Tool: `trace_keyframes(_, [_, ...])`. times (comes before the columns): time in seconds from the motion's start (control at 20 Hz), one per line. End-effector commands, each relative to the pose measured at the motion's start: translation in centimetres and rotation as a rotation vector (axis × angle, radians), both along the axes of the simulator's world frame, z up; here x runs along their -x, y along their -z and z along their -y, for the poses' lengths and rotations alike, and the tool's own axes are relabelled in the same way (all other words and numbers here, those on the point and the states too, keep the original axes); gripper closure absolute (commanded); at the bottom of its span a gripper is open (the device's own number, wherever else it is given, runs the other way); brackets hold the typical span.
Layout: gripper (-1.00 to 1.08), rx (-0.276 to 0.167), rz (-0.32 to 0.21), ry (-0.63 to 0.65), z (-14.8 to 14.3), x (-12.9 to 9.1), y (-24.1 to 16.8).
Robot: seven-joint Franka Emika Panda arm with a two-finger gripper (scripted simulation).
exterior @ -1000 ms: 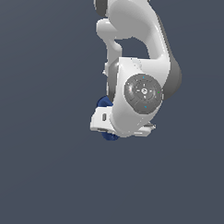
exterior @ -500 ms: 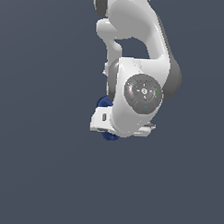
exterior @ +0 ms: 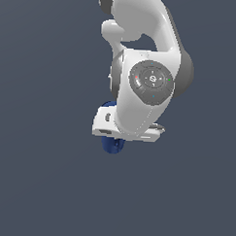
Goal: Pick up the object and move it to a goal position.
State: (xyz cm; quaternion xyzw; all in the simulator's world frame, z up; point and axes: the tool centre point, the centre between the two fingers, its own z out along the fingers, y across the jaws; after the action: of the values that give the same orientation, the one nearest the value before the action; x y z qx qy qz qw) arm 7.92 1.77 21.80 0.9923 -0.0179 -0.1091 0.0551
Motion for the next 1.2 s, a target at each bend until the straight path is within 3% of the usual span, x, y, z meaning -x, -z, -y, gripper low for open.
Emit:
trace_keyframes(0.0, [1.08, 0.000, 0.040, -0.002, 0.4, -0.6, -2.2])
trace_keyframes(0.25, [1.08, -0.002, 0.145, -0.009, 1.4, -1.6, -7.8])
trace_keyframes(0.55, [1.08, -0.005, 0.311, -0.019, 3.0, -2.1, -16.7])
trace_keyframes(1.15, [1.08, -0.013, 0.619, -0.039, 6.0, 1.1, -33.0])
